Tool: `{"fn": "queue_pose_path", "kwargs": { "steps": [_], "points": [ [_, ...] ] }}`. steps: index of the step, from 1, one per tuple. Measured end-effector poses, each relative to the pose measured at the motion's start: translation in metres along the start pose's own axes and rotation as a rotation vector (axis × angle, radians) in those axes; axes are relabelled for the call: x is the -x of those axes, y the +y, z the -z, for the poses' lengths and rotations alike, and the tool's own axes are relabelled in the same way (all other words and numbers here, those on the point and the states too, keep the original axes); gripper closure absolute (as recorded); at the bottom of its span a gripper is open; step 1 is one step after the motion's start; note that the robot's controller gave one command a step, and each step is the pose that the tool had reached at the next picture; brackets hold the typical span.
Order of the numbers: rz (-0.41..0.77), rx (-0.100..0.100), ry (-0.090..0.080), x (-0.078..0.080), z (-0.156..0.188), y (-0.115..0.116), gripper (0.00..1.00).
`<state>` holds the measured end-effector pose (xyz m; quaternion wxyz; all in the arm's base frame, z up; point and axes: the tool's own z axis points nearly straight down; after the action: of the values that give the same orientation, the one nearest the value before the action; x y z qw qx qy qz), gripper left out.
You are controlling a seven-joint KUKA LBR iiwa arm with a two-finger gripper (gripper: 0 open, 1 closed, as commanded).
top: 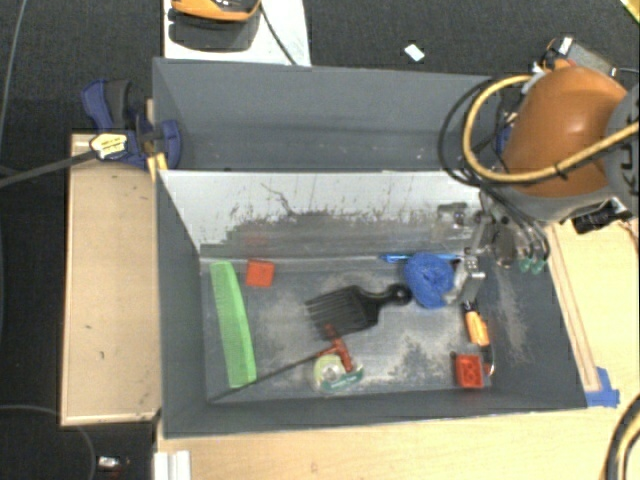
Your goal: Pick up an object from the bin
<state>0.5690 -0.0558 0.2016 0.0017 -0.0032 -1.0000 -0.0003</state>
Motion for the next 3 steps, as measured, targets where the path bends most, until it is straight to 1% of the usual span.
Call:
{"fn": "queue_pose_path", "kwargs": {
  "steps": [1,2,3],
  "points": [
    [0.002,-0.001,-0.007,0.002,0.004,0.000,0.00],
    [0.087,-0.002,-0.012,0.000,-0.061,0.041,0.00],
    [0.294,-0.005,-0.021,0.004,-0.068,0.096,0.00]
  ]
}}
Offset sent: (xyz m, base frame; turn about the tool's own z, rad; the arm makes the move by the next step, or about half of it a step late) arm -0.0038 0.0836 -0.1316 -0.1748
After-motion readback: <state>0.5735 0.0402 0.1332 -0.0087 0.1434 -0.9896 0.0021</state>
